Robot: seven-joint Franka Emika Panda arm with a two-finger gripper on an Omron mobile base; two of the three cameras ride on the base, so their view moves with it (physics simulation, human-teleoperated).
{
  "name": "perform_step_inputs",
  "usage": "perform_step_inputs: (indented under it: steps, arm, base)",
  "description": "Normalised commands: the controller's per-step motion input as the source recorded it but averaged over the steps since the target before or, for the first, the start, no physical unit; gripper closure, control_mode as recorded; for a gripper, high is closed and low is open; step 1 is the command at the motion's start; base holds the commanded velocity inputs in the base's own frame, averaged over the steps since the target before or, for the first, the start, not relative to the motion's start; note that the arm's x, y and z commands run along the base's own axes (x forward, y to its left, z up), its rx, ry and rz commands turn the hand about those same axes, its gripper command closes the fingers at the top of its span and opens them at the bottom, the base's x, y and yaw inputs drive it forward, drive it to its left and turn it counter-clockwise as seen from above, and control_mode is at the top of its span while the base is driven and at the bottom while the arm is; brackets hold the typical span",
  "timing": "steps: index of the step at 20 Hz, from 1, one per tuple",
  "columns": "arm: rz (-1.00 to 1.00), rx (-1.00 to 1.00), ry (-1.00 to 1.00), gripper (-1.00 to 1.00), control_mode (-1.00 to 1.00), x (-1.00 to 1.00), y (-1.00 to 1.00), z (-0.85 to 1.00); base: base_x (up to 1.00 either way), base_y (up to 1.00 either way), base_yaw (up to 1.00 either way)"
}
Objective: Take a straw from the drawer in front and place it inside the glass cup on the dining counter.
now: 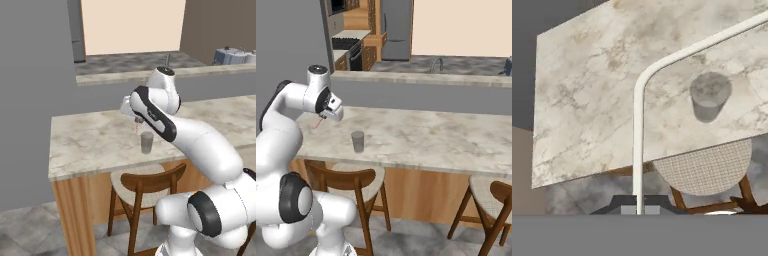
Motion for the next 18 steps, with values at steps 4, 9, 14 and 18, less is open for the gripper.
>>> perform_step_inputs:
  steps: [4, 9, 14, 18]
  arm:
    - [0.32, 0.02, -0.37, 1.0, -1.0, -0.2, -0.23, 0.0]
    - [0.34, 0.09, -0.29, 1.0, -1.0, 0.31, -0.31, 0.05]
    - [0.4, 0.1, -0.16, 1.0, -1.0, 0.54, -0.28, 0.01]
    - [0.36, 0.07, -0.13, 1.0, -1.0, 0.33, -0.1, 0.0]
  base:
    - [0.0, 0.0, 0.0]
    - [0.0, 0.0, 0.0]
    - [0.0, 0.0, 0.0]
    - [0.0, 0.0, 0.0]
